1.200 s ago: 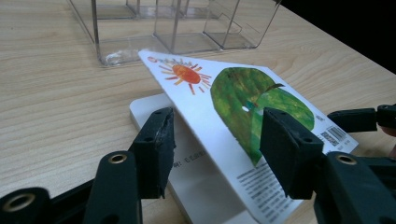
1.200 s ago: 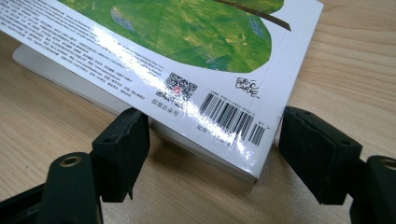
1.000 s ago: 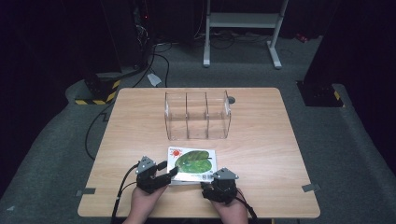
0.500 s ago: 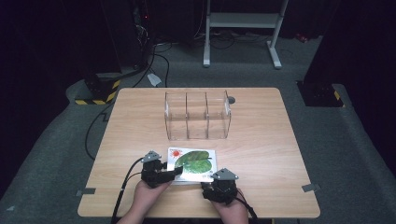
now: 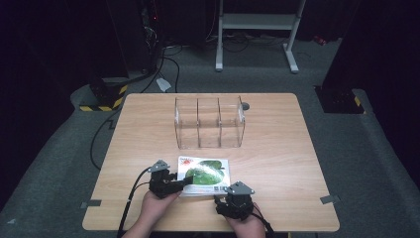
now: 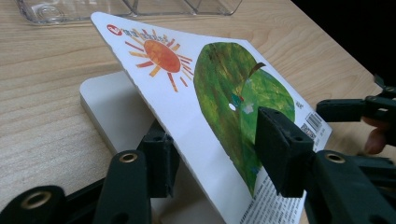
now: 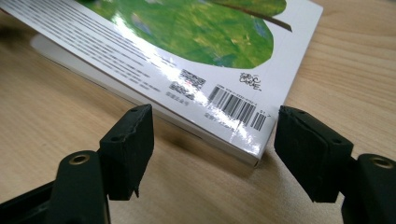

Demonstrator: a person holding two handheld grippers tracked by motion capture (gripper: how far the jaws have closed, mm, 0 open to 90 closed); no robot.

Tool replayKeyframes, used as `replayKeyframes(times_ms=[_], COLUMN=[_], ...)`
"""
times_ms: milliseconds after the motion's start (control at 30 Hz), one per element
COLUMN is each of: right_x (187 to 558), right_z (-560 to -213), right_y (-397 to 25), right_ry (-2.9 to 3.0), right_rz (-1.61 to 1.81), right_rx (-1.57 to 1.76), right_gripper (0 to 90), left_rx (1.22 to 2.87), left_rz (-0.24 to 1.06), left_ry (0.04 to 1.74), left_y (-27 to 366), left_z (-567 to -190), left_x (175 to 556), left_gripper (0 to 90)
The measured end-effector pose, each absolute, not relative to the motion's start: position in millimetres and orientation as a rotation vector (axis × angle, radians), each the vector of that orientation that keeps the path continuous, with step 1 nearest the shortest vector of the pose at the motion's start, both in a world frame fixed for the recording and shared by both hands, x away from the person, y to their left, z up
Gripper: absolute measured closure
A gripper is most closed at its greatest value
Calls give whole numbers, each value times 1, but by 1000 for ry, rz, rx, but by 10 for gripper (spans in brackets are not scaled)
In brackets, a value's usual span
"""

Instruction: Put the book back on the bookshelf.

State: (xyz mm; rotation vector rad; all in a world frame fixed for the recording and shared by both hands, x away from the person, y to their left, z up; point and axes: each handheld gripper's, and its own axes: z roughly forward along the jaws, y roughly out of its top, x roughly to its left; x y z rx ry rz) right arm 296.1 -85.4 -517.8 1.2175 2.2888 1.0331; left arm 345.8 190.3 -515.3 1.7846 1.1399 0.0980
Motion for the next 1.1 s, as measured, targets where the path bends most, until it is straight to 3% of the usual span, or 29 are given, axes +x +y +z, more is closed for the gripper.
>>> replayKeyframes(times_ms=[167, 433, 1100], right_x=[292, 318, 330], right_z=[-507, -489, -517], right_y=[-88, -97, -99], right_ry=[2273, 2238, 2250], right_rz=[1069, 1115, 1149], right_rx=[1178, 1163, 1257], right_gripper=[307, 379, 369], left_rx=[1796, 1862, 1895], left_rz=[101, 194, 325], left_ry=[1121, 1040, 895], left_y=[192, 191, 191], left_z=[-516, -518, -514], left_x=[346, 342, 327], left_gripper=[572, 618, 653])
